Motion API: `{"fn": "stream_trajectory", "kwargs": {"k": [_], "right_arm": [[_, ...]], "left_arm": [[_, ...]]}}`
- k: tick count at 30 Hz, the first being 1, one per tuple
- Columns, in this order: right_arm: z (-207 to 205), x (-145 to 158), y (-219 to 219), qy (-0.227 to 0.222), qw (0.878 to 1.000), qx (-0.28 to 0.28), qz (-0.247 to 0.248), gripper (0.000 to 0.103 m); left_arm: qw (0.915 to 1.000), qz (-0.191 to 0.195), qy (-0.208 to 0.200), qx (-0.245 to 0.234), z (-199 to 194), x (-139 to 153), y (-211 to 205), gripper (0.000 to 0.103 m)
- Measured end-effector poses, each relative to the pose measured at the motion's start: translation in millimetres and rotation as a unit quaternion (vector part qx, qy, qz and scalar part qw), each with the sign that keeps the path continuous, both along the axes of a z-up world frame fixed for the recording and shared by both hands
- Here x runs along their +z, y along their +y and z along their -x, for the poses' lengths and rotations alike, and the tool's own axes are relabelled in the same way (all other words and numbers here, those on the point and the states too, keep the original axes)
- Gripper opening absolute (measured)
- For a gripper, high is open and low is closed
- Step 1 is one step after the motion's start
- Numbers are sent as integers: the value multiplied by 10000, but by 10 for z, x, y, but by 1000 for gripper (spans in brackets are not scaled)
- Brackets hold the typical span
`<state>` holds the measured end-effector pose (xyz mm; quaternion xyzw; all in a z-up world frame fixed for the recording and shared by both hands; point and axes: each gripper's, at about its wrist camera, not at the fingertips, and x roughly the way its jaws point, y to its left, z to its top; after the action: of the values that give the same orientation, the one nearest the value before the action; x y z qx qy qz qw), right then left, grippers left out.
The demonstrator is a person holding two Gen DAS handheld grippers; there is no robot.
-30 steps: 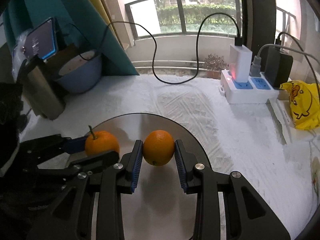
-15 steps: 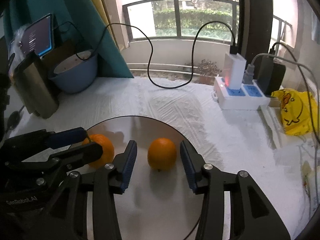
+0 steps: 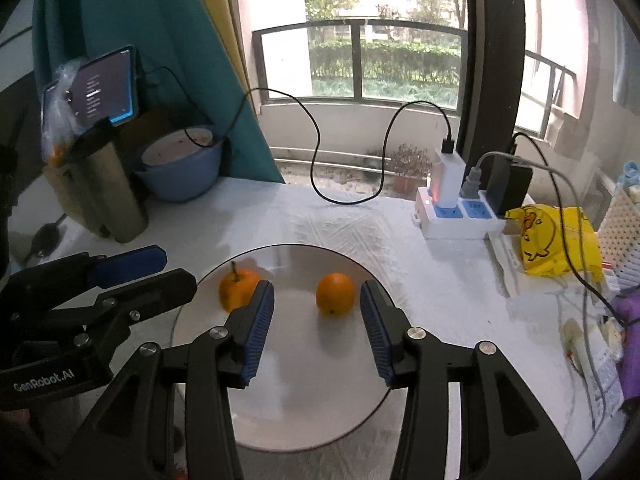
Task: Organize fruits
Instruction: 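Open both grippers to set the orange and tangerine on the plate, then withdraw both grippers from the plate and move toward the remaining fruits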
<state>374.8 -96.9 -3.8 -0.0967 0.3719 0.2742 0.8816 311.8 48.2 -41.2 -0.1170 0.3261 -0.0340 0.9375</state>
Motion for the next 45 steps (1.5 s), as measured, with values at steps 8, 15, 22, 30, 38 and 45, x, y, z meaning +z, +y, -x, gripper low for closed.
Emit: {"fn": "stream_trajectory", "kwargs": {"k": [8,15,22,30,38,45], "right_arm": [[368,161,-136,-138,9999,-8,-37,47],[686,220,-348,-177,9998,-48,-48,47],[933,171,-595,-108,9998,-125,-74,47],[1210,-24,-815,143,9998,-128,-44,47],[1483,-237,-867,433,9989,160,-52,47],[1583,-396,-918,646,9975,274,-39,47]], "left_arm": [[9999,-34,-86,69,353,78,-54,48],[9998,-141,-142,-30,634,96,-234,48],[9997,-202,-54,-137,888,36,-417,49],[9994,-215,109,-248,1086,-77,-679,49],[9984,-255,318,-382,1254,-236,-927,49],[9975,-298,499,-394,1373,-368,-1028,49]]}}
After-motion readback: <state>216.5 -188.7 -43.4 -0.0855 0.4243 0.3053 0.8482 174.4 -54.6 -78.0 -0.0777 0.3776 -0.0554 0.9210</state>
